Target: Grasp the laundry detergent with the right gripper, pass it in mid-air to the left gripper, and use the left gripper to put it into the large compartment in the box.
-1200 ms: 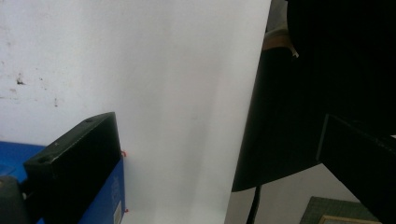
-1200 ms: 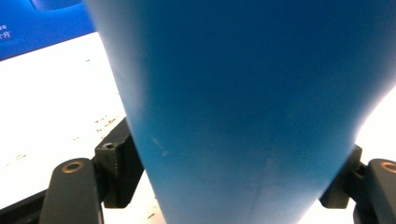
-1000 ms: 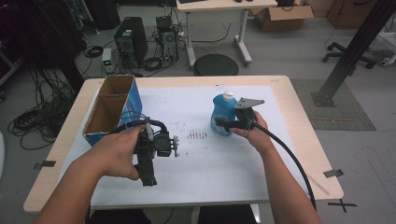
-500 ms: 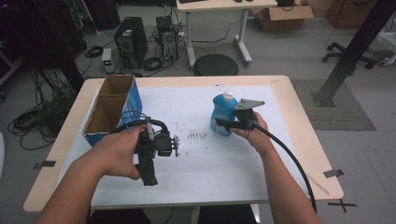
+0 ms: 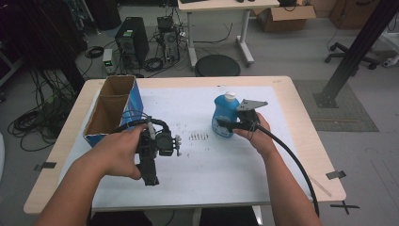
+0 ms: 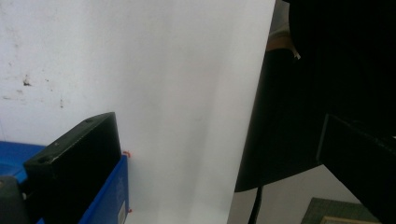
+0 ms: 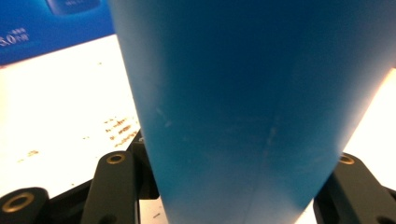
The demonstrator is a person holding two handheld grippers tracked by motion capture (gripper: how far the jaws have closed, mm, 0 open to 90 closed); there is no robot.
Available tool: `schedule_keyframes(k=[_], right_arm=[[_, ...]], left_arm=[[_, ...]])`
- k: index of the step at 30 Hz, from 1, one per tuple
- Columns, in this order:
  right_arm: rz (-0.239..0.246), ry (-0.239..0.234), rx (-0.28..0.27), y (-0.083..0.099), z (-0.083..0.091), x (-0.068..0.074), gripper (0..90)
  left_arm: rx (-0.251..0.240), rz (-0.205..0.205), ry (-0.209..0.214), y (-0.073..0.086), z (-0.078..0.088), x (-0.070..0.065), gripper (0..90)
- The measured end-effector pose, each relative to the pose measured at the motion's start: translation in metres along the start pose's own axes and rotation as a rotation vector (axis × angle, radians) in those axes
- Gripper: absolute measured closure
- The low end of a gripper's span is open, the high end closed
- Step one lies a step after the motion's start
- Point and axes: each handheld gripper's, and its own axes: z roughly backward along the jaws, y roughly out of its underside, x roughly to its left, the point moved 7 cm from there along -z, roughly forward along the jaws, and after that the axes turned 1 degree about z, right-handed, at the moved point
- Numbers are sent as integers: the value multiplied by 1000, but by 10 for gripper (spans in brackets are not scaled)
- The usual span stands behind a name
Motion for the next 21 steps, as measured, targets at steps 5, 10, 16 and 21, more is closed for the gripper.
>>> schedule_keyframes(k=[5,10,16,21], right_arm=[[19,-22,-20,-11,12,0,453],[73,-40,-5,-25,29,3,453],[125,-120,-3,-38,51,17,452],[212,-213,-8,-54,76,41,450]], left_arm=[[0,16,-11,4,8,4,2],[1,20,-27,3,19,8,2],[-9,14,-33,1,30,12,2],[-6,12,-43,0,40,16,2]])
